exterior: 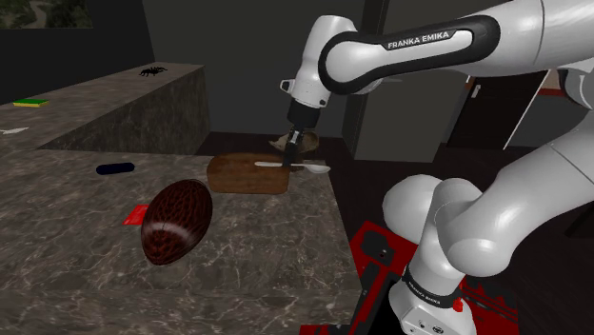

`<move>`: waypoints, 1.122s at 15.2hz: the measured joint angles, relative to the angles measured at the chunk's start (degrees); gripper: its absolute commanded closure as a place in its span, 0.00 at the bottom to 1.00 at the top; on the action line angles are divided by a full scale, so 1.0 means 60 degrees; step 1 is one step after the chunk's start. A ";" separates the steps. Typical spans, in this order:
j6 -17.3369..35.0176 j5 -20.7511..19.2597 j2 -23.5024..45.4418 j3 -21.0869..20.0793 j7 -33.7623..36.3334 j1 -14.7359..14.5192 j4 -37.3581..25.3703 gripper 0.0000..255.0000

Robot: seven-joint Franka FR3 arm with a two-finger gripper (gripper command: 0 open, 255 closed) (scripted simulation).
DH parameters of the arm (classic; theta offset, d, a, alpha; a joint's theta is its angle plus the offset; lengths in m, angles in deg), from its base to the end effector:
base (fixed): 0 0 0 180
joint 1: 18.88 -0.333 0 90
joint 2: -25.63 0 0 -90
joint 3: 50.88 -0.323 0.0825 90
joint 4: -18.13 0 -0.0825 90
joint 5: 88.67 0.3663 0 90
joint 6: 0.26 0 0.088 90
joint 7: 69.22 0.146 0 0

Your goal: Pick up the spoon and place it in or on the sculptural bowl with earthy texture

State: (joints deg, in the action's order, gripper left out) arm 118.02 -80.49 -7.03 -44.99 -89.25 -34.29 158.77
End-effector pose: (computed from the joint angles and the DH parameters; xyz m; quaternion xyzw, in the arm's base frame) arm 0.3753 0.0731 0.4873 -0.9645 -0.2311 -0.0950 0.0854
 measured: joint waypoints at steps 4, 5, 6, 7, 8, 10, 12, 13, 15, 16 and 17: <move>-0.0497 -0.0032 -0.0061 -0.0020 0.0094 0.0005 -0.0442 1.00; -0.0623 -0.0043 -0.0126 -0.0028 0.0119 0.0010 -0.0506 1.00; -0.0738 -0.0050 -0.0120 -0.0025 0.0132 0.0012 -0.0627 1.00; -0.0856 -0.0058 -0.0134 -0.0029 0.0153 0.0013 -0.0730 1.00; -0.0930 -0.0059 -0.0100 -0.0029 0.0165 0.0010 -0.0840 1.00; -0.1054 -0.0122 0.0114 0.0211 -0.0100 0.0088 -0.1135 1.00; -0.1139 -0.0201 0.0372 0.0568 -0.0512 0.0203 -0.1417 1.00; -0.1210 -0.0223 0.0596 0.0737 -0.0711 0.0240 -0.1682 1.00; -0.1281 -0.0261 0.0967 0.1118 -0.1169 0.0339 -0.2057 1.00; -0.1308 -0.0260 0.1192 0.1302 -0.1397 0.0376 -0.2277 1.00; -0.1278 -0.0240 0.1463 0.1478 -0.1625 0.0401 -0.2486 1.00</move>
State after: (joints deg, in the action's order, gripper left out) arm 110.35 -81.93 1.75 -36.12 -99.00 -31.88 143.85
